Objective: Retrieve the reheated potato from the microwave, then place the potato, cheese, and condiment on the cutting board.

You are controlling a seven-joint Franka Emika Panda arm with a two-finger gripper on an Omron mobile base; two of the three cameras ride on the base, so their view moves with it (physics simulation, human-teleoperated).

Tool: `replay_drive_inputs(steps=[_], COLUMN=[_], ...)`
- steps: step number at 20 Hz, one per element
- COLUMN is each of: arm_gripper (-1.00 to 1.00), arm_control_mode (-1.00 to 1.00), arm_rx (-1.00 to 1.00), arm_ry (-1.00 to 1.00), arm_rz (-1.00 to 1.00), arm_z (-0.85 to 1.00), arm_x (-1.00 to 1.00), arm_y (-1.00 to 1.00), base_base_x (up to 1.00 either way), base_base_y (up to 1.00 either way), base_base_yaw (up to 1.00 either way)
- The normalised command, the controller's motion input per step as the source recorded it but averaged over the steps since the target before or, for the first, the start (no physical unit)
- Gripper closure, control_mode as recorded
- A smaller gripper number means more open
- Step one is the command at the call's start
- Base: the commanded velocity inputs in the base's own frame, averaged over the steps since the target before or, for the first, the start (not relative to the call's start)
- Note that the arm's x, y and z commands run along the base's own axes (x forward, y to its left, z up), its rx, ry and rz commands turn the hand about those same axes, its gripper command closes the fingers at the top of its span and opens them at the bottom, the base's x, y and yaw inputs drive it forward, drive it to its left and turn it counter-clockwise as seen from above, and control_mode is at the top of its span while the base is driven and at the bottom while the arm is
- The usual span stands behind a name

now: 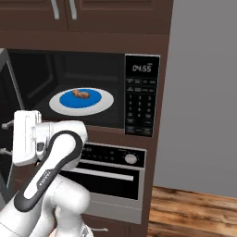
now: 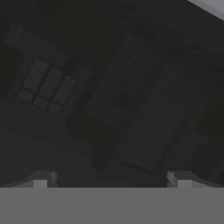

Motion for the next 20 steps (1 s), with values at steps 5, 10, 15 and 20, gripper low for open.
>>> replay_drive_inputs(steps=[5,10,15,20], arm_gripper=[-1.0,-1.0,-1.0,-1.0], arm_control_mode=[-1.0,-1.0,-1.0,-1.0], arm_rx=[0.01,0.04,0.05,0.0], arm_ry=[0.0,0.0,0.0,0.0], arm_rz=[0.0,0.0,0.0,-0.01], arm_z=[-0.22,-0.27,-0.1,-0.02], arm_x=[-0.14,-0.03,0.08,0.12], arm_y=[0.67,0.62,0.45,0.31], base_base_x=[0.0,0.0,0.0,0.0], base_base_y=[0.0,0.0,0.0,0.0], base_base_yaw=[0.0,0.0,0.0,0.0])
